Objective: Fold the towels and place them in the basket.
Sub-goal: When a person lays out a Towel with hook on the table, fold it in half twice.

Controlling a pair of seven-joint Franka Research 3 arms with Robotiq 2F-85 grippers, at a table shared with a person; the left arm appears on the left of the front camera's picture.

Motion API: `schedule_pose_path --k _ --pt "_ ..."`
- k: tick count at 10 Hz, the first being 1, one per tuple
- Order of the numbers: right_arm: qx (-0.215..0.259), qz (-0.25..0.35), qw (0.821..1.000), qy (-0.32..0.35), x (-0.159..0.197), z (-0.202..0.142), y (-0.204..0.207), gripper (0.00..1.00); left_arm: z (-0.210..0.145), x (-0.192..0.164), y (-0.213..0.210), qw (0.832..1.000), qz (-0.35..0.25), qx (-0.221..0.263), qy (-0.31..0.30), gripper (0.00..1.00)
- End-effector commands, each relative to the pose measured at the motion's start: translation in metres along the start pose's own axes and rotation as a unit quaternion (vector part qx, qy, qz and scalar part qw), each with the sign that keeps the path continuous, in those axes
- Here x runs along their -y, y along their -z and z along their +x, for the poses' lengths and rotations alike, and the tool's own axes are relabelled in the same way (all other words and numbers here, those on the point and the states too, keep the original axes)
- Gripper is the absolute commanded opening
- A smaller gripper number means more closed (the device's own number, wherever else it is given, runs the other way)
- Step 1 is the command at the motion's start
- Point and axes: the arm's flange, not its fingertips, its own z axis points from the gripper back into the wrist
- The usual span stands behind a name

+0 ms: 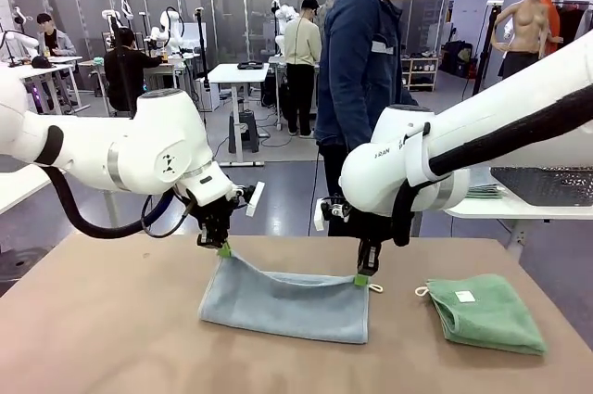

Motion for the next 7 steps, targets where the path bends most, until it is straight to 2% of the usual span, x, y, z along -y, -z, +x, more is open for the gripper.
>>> schedule_pose_path --k 1,7 --pt "0.004 0.011 1.000 -0.011 0.028 0.003 0.010 0.03 -0.002 -0.027 0.011 1.000 -0.007 0.018 0.012 0.02" --pt "-0.024 0.016 0.999 0.026 0.052 -0.011 0.041 0.03 -0.011 -0.045 0.039 1.000 -0.017 0.004 -0.015 0.02"
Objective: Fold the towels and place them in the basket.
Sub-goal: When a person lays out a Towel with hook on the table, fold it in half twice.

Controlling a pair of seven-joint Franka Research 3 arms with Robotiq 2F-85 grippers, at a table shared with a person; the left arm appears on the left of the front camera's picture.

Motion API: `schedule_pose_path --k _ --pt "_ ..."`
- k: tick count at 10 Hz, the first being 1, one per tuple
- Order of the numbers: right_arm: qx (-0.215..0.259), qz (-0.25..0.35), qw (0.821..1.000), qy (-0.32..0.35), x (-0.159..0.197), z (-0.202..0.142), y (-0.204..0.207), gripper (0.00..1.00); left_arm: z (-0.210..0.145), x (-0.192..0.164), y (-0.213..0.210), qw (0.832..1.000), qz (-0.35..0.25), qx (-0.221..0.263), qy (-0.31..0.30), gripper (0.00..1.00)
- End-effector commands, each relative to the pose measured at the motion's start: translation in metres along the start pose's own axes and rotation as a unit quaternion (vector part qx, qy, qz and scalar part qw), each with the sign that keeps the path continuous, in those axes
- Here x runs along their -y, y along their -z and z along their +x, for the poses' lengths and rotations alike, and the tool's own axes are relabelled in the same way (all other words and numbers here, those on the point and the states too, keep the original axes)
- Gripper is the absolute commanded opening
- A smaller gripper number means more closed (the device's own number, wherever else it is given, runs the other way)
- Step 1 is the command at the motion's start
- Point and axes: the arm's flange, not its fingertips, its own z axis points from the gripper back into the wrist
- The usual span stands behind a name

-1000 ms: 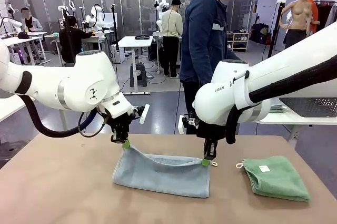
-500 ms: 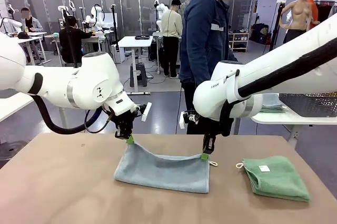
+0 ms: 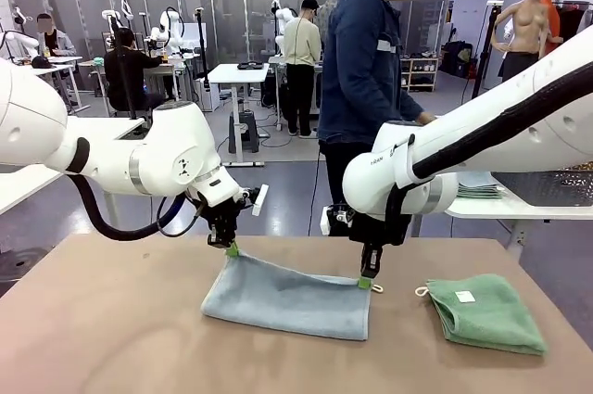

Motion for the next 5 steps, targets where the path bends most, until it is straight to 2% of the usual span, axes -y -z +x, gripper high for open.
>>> schedule_pose_path --k 1,5 --pt "-0.008 -0.016 1.000 0.006 0.0059 0.0029 0.0024 0.16 -0.0009 -0.0054 0.0015 1.000 -0.005 -0.004 -0.004 0.14" --pt "0.003 -0.059 0.998 -0.002 0.0000 0.0017 -0.0021 0.80 -0.0009 0.0043 -0.0069 1.000 0.022 0.009 0.003 0.86"
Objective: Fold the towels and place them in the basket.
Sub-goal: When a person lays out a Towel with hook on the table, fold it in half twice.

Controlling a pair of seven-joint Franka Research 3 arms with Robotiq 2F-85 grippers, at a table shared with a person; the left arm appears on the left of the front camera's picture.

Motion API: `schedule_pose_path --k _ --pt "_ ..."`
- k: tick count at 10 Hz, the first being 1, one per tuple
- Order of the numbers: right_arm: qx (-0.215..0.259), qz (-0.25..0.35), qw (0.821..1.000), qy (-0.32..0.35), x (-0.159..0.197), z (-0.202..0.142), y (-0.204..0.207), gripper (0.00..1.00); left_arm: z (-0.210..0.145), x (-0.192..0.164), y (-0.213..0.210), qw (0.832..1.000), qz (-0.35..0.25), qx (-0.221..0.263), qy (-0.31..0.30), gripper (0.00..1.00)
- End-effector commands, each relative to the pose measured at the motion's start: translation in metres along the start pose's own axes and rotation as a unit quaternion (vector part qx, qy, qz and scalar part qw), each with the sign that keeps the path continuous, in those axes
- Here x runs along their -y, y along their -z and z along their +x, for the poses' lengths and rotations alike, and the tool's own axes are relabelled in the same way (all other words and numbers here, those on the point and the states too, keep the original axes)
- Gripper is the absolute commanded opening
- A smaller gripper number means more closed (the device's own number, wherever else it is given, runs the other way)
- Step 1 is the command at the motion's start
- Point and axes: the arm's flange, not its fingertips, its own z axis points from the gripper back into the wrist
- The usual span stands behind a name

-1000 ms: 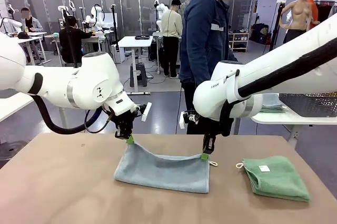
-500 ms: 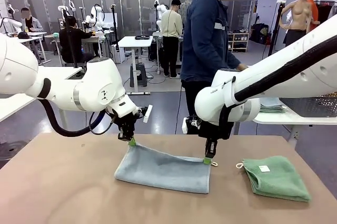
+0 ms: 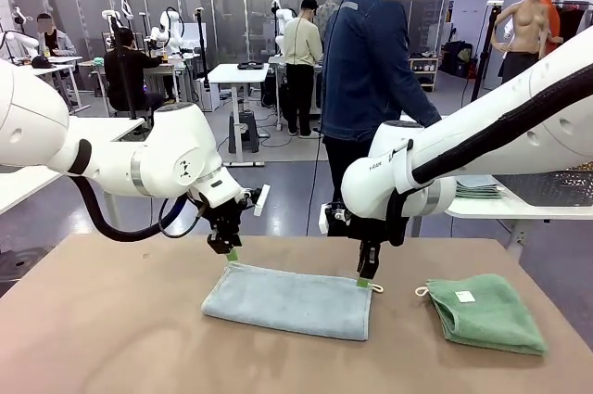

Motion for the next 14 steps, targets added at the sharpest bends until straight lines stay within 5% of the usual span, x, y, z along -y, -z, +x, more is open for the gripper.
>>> schedule_pose_path --k 1,2,3,5,6,12,13,14 --pt "-0.001 -0.031 0.999 0.017 -0.008 -0.007 -0.003 0.97 -0.006 0.010 -0.013 1.000 0.022 0.010 -0.006 1.00" --pt "-0.008 -0.046 0.998 0.037 -0.014 -0.010 -0.008 1.00 -0.006 0.018 -0.022 1.000 0.022 0.011 -0.017 0.73" --pt "-0.004 -0.046 0.996 0.082 -0.023 -0.012 -0.016 1.00 -0.006 0.030 -0.033 0.999 0.021 0.019 -0.033 1.00" --pt "0.038 -0.036 0.984 0.172 -0.042 -0.015 -0.025 0.99 -0.011 0.056 -0.048 0.996 0.004 0.035 -0.080 1.00" --pt "0.036 -0.033 0.986 0.157 -0.044 -0.016 -0.022 1.00 -0.003 0.017 -0.031 0.999 0.012 0.009 -0.030 1.00" --pt "0.013 -0.027 0.992 0.123 -0.023 -0.013 -0.022 1.00 -0.003 0.021 -0.030 0.999 0.009 0.009 -0.038 1.00" --pt "0.015 -0.028 0.991 0.134 -0.028 -0.011 -0.023 1.00 0.009 0.018 -0.064 0.996 0.034 0.053 -0.055 1.00" --pt "0.031 -0.014 0.983 0.178 -0.024 -0.010 -0.020 1.00 0.015 0.020 -0.108 0.993 0.042 0.041 -0.105 1.00"
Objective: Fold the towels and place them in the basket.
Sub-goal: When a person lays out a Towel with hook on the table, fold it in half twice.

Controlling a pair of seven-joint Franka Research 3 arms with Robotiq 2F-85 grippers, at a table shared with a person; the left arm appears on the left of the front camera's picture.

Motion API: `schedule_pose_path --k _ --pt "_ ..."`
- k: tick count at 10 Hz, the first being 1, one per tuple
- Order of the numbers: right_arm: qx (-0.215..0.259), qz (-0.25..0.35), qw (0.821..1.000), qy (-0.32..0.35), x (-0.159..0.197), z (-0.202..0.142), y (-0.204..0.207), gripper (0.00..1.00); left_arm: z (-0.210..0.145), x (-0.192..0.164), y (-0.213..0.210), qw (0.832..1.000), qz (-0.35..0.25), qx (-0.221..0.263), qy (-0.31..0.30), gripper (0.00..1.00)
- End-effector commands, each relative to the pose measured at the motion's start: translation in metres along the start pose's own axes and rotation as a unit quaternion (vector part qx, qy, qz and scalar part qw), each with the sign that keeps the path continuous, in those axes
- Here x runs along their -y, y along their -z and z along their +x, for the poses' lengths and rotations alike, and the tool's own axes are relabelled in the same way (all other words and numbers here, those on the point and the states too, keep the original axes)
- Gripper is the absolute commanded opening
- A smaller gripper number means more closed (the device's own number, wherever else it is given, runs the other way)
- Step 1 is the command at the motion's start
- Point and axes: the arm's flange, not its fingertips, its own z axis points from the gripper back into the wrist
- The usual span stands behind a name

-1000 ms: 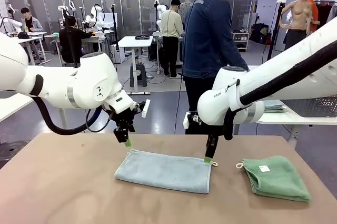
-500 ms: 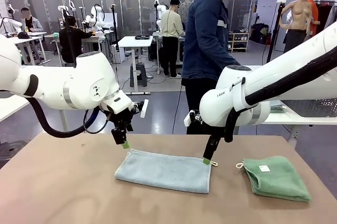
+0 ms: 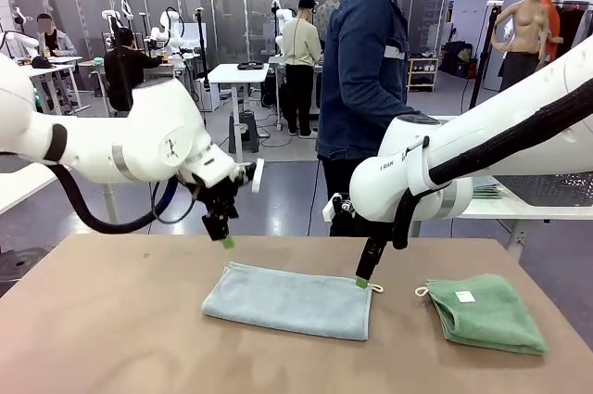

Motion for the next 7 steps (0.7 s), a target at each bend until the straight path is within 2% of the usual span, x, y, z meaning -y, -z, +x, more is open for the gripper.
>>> schedule_pose_path --k 1,3,5,7 --pt "0.006 0.007 0.996 0.088 0.004 -0.005 0.005 1.00 0.011 0.011 -0.075 0.997 0.003 0.002 -0.074 1.00" --pt "0.037 0.020 0.977 0.207 -0.002 -0.023 0.002 1.00 0.014 0.032 -0.130 0.986 -0.002 -0.038 -0.162 1.00" --pt "0.066 -0.001 0.939 0.336 -0.022 -0.034 0.002 1.00 0.012 0.061 -0.201 0.978 0.031 -0.048 -0.199 1.00" --pt "0.092 -0.028 0.903 0.418 -0.035 -0.038 0.004 1.00 -0.008 0.099 -0.261 0.965 0.065 -0.087 -0.240 1.00"
